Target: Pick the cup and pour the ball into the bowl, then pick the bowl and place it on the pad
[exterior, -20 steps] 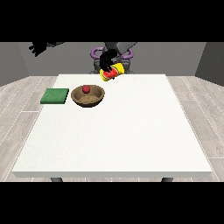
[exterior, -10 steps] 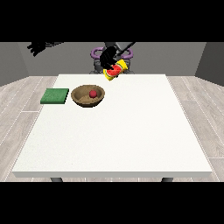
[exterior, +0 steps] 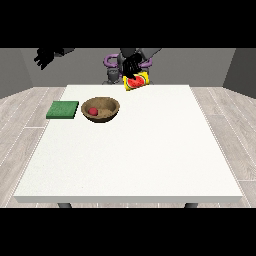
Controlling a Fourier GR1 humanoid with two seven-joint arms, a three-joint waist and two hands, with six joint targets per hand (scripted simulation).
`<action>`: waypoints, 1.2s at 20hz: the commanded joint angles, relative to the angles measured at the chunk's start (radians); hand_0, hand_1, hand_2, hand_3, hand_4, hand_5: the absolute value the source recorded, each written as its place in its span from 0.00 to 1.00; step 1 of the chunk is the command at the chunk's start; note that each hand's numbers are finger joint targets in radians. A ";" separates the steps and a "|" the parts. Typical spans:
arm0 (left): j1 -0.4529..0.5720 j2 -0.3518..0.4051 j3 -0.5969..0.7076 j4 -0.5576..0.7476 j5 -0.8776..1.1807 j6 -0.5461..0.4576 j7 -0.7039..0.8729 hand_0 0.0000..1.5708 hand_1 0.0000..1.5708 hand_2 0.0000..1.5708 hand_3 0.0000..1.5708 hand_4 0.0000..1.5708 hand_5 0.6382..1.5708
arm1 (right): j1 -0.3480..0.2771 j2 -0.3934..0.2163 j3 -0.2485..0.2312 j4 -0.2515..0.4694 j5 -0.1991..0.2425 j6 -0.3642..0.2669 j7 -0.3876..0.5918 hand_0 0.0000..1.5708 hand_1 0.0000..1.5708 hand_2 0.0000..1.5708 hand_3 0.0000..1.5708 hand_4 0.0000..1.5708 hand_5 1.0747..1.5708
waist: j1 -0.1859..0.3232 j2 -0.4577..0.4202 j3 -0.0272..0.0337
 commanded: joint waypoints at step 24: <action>0.655 -0.025 0.349 -0.543 1.442 0.151 -0.743 0.00 0.00 0.00 0.00 0.57 0.87 | -0.077 0.135 0.034 -0.015 0.070 -0.195 -0.120 0.00 0.00 0.00 0.00 0.32 0.99 | 0.172 0.284 0.0005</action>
